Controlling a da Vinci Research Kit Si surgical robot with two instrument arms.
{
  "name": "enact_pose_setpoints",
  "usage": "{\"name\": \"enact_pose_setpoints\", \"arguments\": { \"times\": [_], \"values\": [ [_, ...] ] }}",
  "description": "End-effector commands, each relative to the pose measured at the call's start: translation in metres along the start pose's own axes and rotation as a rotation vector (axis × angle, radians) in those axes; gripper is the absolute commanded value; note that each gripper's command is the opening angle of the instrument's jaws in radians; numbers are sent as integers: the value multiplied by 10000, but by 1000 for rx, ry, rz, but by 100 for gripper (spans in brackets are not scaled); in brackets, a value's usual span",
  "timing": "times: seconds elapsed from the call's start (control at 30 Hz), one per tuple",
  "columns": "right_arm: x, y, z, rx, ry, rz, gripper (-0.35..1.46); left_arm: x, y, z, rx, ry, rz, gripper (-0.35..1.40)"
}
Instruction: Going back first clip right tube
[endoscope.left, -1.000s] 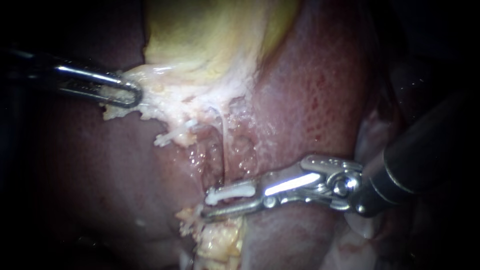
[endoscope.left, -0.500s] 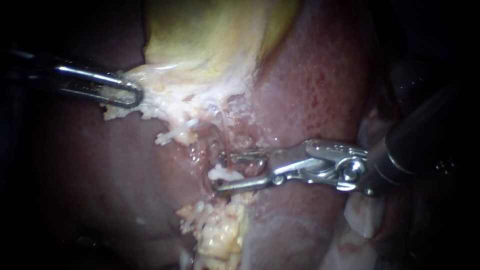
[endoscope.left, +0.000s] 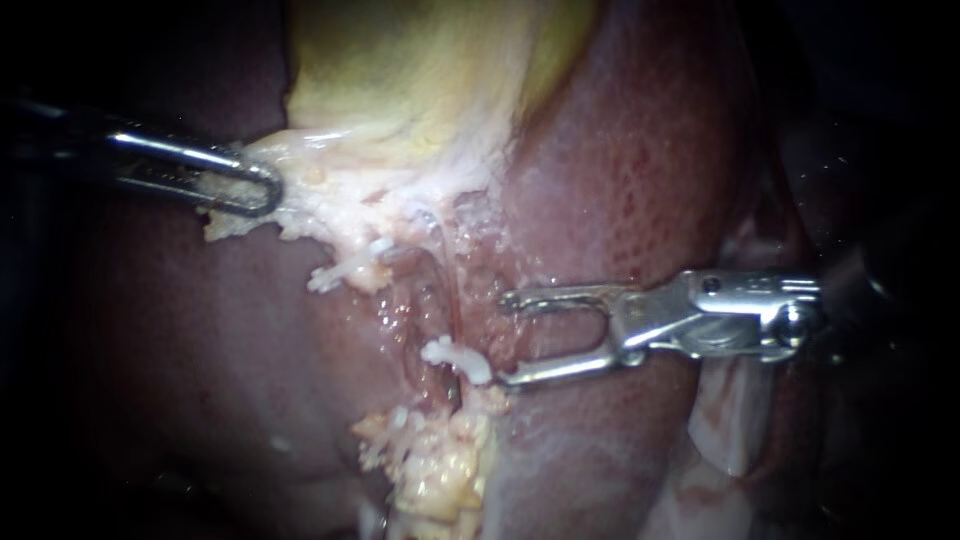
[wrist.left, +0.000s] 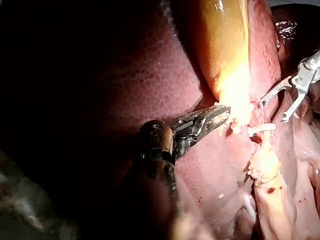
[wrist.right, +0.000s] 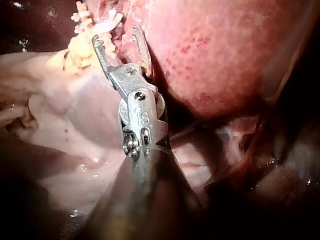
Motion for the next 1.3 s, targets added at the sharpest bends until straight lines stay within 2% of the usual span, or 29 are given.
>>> {"name": "enact_pose_setpoints", "arguments": {
  "times": [0.03, 0.23, 0.43, 0.53, 0.73, 1.0, 1.3],
  "values": [
    [1, -1, -5, 3, -6, -16, 50, 0, 0, 0, -1, 0, 0, -35],
    [7, -6, -39, 22, -40, -72, 50, 0, 0, 0, -1, 0, 0, -35],
    [18, -3, -57, 6, -38, -91, 50, 1, -1, 3, -1, 0, 0, -35],
    [22, -3, -61, 2, -37, -99, 50, -1, -1, 8, 3, 2, 1, -35],
    [24, -4, -63, 3, -37, -109, 50, -11, -5, 32, 0, -1, 8, -35],
    [25, -4, -63, 0, -37, -114, 50, -18, -18, 61, -6, -5, 16, -35],
    [27, -5, -63, 0, -37, -113, 50, -18, -19, 64, -5, -5, 17, -35]
  ]
}}
